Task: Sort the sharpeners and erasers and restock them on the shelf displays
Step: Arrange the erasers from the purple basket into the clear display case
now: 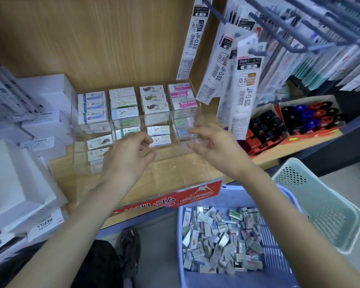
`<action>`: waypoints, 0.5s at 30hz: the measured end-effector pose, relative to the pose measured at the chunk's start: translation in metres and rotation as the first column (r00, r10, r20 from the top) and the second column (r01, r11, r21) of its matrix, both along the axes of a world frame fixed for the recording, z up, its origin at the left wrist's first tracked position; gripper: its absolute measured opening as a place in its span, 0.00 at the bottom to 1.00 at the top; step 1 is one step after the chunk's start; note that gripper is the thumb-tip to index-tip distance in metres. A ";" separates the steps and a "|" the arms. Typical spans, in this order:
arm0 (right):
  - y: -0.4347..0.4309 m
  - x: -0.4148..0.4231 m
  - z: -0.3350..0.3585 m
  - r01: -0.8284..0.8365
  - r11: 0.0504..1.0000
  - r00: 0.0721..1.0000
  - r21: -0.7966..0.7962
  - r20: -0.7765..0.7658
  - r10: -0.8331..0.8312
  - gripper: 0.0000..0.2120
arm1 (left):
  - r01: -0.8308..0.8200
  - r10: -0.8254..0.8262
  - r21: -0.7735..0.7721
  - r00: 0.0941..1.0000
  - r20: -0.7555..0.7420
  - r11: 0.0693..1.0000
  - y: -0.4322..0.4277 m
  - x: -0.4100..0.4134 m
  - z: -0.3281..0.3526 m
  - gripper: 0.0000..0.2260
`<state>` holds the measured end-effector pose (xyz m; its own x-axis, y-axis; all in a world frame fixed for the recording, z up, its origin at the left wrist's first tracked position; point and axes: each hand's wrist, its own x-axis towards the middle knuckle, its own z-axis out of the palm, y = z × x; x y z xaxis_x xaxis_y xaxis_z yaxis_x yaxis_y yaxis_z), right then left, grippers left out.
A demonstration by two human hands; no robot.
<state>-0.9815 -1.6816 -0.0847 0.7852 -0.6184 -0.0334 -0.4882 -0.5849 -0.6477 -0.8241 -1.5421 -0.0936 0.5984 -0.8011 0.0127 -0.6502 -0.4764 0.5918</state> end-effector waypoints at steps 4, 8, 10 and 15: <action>0.051 -0.070 -0.013 0.010 0.988 0.987 0.152 0.158 -0.034 0.12 | 0.237 -0.226 -0.114 0.969 0.101 0.965 0.015 -0.042 -0.002 0.09; 0.085 -0.149 -0.030 0.097 0.957 0.971 0.274 0.185 -0.151 0.11 | 0.518 -0.510 -0.199 0.855 0.095 0.832 0.037 -0.102 -0.030 0.12; 0.094 -0.189 -0.052 0.176 0.928 0.969 0.330 0.106 -0.222 0.11 | 0.616 -0.623 -0.191 0.781 0.028 0.764 0.048 -0.133 -0.053 0.11; 0.085 -0.264 -0.151 0.388 0.824 0.901 0.413 -0.357 -0.246 0.12 | 0.788 -0.763 0.115 0.615 -0.197 0.605 0.043 -0.187 -0.134 0.17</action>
<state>-1.2460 -1.5970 -0.2353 0.4613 -0.6853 -0.5635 -0.7919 -0.0316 -0.6099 -1.0115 -1.4996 -0.2272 -0.2622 -0.9445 -0.1981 -0.7566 0.0738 0.6497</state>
